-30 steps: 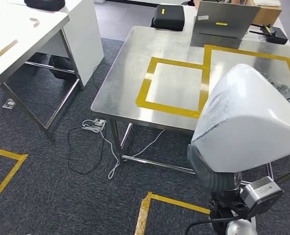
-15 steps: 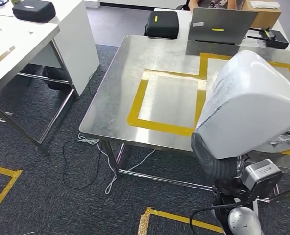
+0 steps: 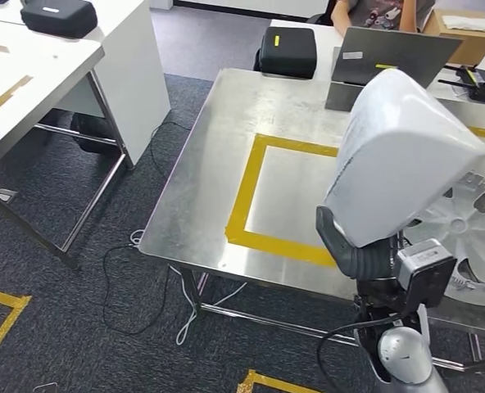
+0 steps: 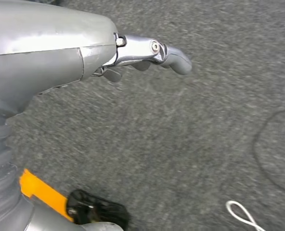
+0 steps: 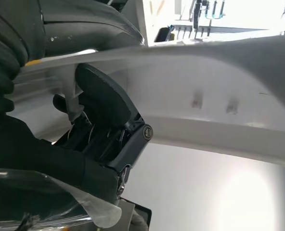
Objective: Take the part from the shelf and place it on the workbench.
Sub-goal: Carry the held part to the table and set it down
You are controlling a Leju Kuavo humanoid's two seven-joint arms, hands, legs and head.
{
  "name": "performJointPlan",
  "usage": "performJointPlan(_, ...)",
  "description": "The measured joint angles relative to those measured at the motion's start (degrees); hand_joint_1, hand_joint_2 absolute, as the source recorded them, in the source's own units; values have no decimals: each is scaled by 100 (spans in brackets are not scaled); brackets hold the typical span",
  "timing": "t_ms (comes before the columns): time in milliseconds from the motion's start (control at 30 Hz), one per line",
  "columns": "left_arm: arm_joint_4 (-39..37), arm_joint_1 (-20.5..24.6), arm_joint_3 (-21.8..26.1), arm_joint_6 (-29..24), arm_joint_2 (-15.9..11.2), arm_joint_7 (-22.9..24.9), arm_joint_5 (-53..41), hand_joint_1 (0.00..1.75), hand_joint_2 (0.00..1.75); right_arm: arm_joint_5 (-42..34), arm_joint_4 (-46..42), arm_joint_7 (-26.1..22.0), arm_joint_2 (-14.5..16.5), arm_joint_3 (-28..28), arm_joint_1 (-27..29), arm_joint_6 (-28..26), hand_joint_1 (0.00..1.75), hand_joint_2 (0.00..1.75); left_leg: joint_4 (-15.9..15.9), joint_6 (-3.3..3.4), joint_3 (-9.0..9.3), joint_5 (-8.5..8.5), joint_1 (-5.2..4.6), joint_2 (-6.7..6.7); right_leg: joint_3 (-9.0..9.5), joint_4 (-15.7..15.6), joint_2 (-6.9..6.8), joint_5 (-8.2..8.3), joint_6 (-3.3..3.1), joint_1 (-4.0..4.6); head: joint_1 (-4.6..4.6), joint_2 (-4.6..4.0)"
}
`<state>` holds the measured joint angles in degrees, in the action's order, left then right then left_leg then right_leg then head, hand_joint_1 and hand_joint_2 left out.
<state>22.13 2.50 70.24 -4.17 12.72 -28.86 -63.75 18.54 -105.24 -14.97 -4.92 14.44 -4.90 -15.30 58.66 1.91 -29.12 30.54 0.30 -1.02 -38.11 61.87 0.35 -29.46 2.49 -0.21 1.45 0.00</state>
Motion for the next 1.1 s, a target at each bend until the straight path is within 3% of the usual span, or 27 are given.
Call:
performJointPlan(33, -1, 8, -13, -3, 4, 9, -5, 0, 175, 13, 48, 35, 0, -11, -28, 8, 175, 175, 4, -33, 44, 59, -3, -6, 23, -167, -1, 300, -45, 15, -7, 0)
performJointPlan(67, -3, 16, -29, -10, 10, 19, -17, 0, 175, 29, 88, 65, 0, -20, -53, 17, 175, 175, 8, -66, 68, 95, -4, -11, 37, -232, -1, 464, -92, 33, -12, 1)
performJointPlan(133, -6, 36, -68, -31, 18, 34, -47, 0, 175, 66, 136, 113, -2, -32, -99, 49, 175, 175, 56, -142, 61, 87, 0, -8, 112, -262, 7, 456, -166, 43, -21, 1)
performJointPlan(200, -12, 45, -109, -57, 16, 39, -85, 0, 175, 87, 192, 136, -4, -37, -144, 75, 175, 175, 353, -204, -82, 65, 3, 8, 218, -347, -5, 432, -219, 15, -34, 1)
performJointPlan(233, -18, 49, -127, -69, 14, 35, -98, 0, 175, 94, 234, 142, -4, -38, -167, 83, 175, 175, 631, -228, -236, 127, 9, 17, 279, -384, -15, 413, -244, 0, -42, 0)
performJointPlan(300, -33, 50, -160, -86, 9, 21, -107, 0, 175, 122, 342, 172, -4, -37, -223, 119, 175, 175, 1242, -266, -615, 405, 26, 27, 356, -405, -26, 358, -285, -1, -61, 1)
performJointPlan(333, -43, 51, -170, -89, 3, 13, -106, 0, 175, 147, 399, 201, -4, -36, -254, 147, 175, 175, 1449, -283, -784, 517, 33, 28, 386, -404, -24, 329, -294, 0, -61, 1)
performJointPlan(367, -53, 52, -183, -89, -6, 7, -106, 0, 175, 178, 458, 245, -4, -34, -292, 176, 175, 175, 1508, -293, -890, 523, 35, 28, 416, -402, -19, 301, -297, 2, -62, 1)
performJointPlan(400, -62, 58, -199, -88, -15, 4, -107, 0, 175, 211, 516, 300, -4, -31, -341, 209, 175, 175, 1390, -296, -913, 392, 35, 29, 450, -399, -13, 273, -295, 2, -64, 0)
performJointPlan(467, -77, 78, -234, -84, -33, 2, -109, 0, 175, 258, 625, 414, -3, -22, -466, 266, 175, 175, 740, -274, -748, -131, 33, 31, 523, -395, -6, 220, -278, 1, -62, 0)
performJointPlan(533, -94, 110, -275, -75, -46, 0, -112, 0, 175, 280, 750, 512, -2, -14, -612, 322, 175, 175, 182, -235, -600, -392, 9, 37, 549, -388, -2, 188, -240, 9, -63, 1)
performJointPlan(600, -119, 126, -316, -66, -56, -1, -116, 0, 175, 276, 901, 597, -3, -4, -742, 384, 175, 175, 28, -203, -586, -411, -11, 38, 530, -379, 0, 167, -205, 20, -62, 1)
performJointPlan(767, -178, 166, -416, -60, -83, 15, -130, 0, 175, 314, 1329, 845, -3, 72, -1117, 542, 175, 175, -1, -202, -586, -480, -24, 26, 533, -401, -3, 167, -242, 15, -59, 0)
performJointPlan(1100, -280, 191, -557, 11, -136, 105, -154, 0, 175, 478, 2308, 1207, -2, 269, -1693, 684, 175, 175, 6, -157, -593, -477, -33, 27, 541, -446, -3, 191, -140, 4, -65, 0)
